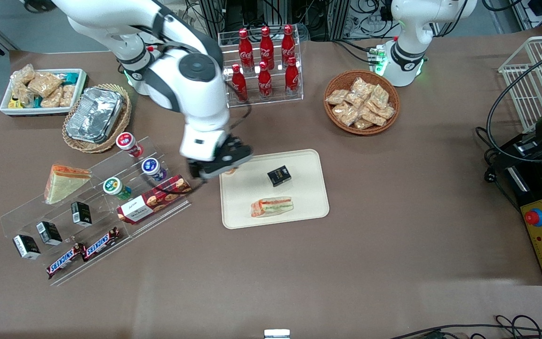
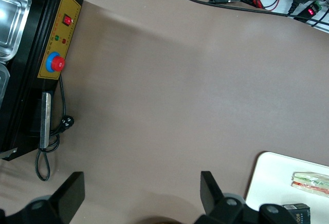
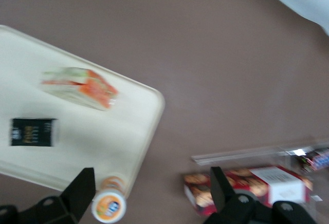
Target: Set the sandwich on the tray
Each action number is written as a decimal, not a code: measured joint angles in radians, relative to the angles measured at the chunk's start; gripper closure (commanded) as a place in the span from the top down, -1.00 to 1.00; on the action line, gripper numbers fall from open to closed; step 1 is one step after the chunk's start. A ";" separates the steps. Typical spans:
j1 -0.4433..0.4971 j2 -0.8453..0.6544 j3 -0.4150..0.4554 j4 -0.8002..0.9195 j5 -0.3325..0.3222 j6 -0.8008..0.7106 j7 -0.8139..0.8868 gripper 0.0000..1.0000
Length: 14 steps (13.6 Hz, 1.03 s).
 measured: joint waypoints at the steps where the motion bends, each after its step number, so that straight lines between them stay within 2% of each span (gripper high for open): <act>1: -0.038 -0.031 -0.004 0.000 0.008 -0.029 0.000 0.99; 3: -0.077 -0.093 -0.049 0.000 0.017 -0.075 0.000 0.99; 4: -0.079 -0.124 -0.085 -0.001 0.048 -0.089 0.000 0.99; 7: -0.073 -0.238 -0.233 -0.001 0.277 -0.190 -0.041 0.99; 8: -0.067 -0.277 -0.293 -0.001 0.320 -0.227 -0.098 0.99; 11: -0.033 -0.358 -0.497 -0.004 0.406 -0.293 -0.269 0.99; 14: -0.028 -0.383 -0.631 -0.007 0.426 -0.312 -0.372 0.99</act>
